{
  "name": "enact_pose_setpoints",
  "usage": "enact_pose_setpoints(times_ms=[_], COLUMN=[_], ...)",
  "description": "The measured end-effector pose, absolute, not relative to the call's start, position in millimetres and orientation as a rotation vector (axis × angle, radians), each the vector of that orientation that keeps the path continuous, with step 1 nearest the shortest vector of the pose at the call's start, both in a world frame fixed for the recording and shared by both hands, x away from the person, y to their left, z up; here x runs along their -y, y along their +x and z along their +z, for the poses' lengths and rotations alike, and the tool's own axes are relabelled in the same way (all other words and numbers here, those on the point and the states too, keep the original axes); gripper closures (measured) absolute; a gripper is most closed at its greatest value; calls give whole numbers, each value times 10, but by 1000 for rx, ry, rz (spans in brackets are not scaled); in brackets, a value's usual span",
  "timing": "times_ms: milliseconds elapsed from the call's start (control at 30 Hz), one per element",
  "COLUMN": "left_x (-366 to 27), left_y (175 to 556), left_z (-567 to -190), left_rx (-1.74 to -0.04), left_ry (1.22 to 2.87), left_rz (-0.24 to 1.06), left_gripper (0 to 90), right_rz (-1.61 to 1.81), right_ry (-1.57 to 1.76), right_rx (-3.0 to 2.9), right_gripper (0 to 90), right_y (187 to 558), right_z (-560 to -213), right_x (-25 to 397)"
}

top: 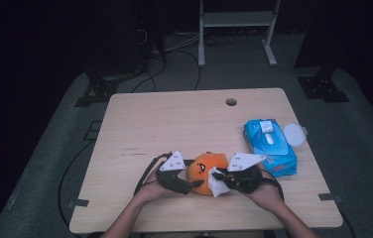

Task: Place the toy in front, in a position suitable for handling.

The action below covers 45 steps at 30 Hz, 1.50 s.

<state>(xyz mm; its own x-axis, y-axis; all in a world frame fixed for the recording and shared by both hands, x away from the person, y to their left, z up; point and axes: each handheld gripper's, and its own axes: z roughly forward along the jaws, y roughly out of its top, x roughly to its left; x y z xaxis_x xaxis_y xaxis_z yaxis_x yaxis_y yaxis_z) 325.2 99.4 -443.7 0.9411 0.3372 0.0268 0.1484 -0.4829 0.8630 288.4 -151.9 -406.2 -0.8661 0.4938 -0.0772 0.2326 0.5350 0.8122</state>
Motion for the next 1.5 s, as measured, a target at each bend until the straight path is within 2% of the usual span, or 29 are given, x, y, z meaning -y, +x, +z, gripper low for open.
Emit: enact_pose_setpoints(times_ms=[100,367,600,700,1033,1200,1367,1500], left_x=[-1022,-1031,-979,-1002,-1044,-1004,-961,-967], left_y=[3266,3271,3241,3238,3266,3256,3277,3282], left_z=[-4441,-4445,-4430,-4435,-4455,-4440,-4421,-4406], left_rx=[-355,-344,-307,-301,-334,-321,-349,-375], left_ry=[2074,2073,2079,2084,2067,2071,2066,2059], left_rz=[223,225,251,250,224,238,243,246], left_gripper=[259,260,260,262,261,261,255,246], right_rz=[1217,1101,1286,1233,1125,1203,1278,1215], right_ry=[583,770,619,562,818,799,643,557], right_rx=[-2466,-2404,-2459,-2465,-2420,-2409,-2454,-2468], right_gripper=[815,825,826,825,825,825,824,823], right_y=[2893,3047,2899,2853,3110,3076,2903,2831], right_z=[-4069,-4200,-4063,-4083,-4263,-4169,-4107,-4115], right_x=[1525,1958,1626,1553,2014,1913,1691,1584])
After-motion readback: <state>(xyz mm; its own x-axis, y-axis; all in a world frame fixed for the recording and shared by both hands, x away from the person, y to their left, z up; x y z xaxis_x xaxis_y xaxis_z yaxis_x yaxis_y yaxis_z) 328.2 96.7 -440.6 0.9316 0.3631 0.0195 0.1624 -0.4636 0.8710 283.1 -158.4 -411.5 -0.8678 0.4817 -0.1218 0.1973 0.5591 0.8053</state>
